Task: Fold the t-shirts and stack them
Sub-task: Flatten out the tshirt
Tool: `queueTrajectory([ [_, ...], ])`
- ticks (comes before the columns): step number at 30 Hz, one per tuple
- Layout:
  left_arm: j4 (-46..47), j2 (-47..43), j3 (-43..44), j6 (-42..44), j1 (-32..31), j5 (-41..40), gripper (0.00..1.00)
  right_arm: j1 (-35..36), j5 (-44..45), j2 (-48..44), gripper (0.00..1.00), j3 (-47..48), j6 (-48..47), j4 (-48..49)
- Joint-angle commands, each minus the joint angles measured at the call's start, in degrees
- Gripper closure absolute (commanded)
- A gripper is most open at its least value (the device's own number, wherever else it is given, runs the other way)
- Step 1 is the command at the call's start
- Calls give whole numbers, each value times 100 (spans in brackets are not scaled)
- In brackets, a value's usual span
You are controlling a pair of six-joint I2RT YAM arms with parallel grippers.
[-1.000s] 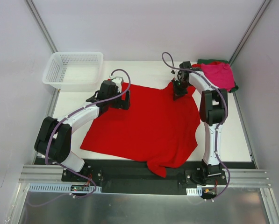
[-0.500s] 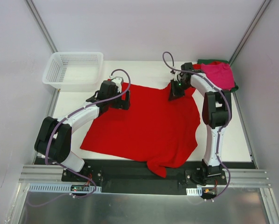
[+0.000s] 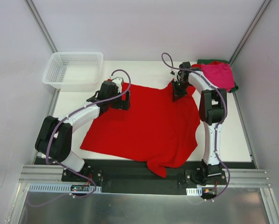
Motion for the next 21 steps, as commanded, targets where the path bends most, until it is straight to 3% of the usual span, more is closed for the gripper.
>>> queueTrajectory([
  [1, 34, 13, 215, 103, 45, -58, 1, 18, 493, 121, 95, 371, -228, -415],
  [21, 43, 144, 250, 121, 54, -76, 1, 18, 1003, 718, 94, 1258, -351, -696],
])
